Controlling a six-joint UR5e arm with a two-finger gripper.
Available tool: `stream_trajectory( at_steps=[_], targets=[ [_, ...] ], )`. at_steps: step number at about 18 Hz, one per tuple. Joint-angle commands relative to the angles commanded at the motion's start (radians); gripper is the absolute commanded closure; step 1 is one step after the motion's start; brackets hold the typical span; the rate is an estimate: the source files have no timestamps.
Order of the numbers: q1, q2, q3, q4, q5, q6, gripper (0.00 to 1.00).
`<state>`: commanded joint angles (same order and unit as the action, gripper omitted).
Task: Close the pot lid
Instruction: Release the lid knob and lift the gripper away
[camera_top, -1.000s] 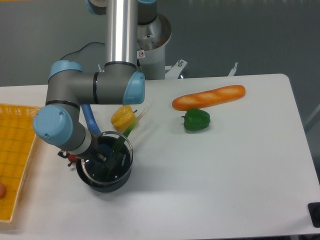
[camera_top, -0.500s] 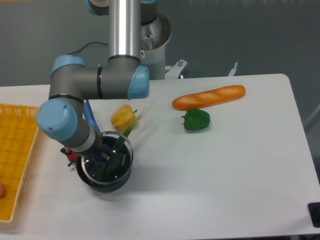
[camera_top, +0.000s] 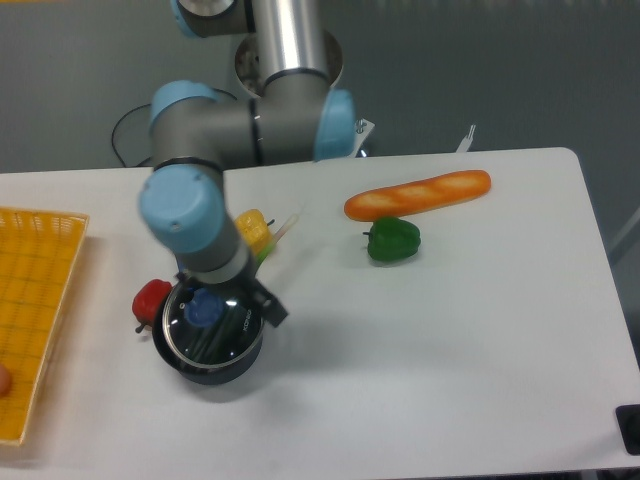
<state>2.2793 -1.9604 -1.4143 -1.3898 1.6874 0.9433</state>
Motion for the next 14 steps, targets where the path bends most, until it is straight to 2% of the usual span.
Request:
stream_trajectory(
  at_steps=[4, 7, 14],
  targets=[
    [0.104, 0.003, -0.006, -0.005, 0.005, 0.121, 0.0],
    [0.195, 0.035, -0.017, -0.008, 0.003, 0.219, 0.0],
    [0.39, 0.101, -0.041, -0.011, 0.002, 0.357, 0.0]
  ],
)
